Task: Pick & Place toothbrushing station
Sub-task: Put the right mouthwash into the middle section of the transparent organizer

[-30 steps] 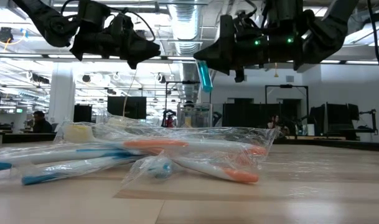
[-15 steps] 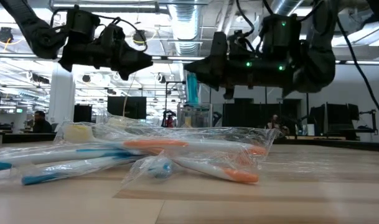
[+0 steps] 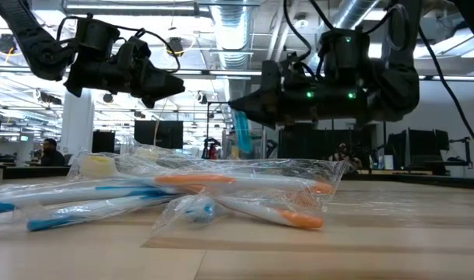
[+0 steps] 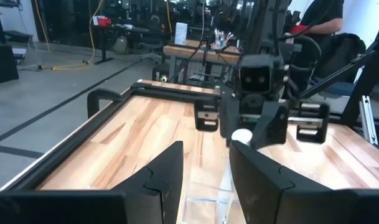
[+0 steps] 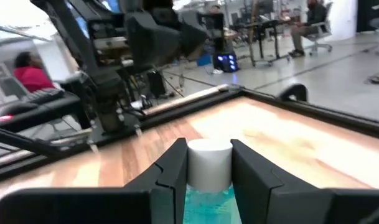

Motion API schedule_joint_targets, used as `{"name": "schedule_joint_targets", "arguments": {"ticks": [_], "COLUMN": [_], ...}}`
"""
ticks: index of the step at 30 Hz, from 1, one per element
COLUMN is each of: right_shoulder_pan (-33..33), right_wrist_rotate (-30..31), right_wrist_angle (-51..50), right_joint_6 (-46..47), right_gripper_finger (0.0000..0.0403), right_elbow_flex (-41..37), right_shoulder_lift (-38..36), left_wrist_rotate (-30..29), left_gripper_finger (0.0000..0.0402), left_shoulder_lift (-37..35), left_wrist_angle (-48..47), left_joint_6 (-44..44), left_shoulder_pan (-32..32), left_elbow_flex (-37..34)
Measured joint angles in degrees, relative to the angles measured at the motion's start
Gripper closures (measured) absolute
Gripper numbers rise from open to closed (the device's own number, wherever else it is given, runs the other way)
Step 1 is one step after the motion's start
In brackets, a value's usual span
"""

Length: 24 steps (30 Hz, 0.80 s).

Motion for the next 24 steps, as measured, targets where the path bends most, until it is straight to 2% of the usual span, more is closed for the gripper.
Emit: {"name": "schedule_joint_targets", "arguments": {"ticks": [24], "right_shoulder_pan": [0.0], "right_wrist_rotate": [0.89], "right_wrist_angle": [-1.75], "right_joint_6": [0.75], "right_gripper_finger": [0.032], "right_elbow_flex": [-1.63], "right_shoulder_lift": [0.0], "left_wrist_rotate": [0.02], "left_gripper_finger": [0.0276], "left_shoulder_lift": [0.0], "left_wrist_angle": [0.54], "left_joint_6": [0.36], "left_shoulder_pan": [0.0], "left_elbow_flex": [-0.5]}}
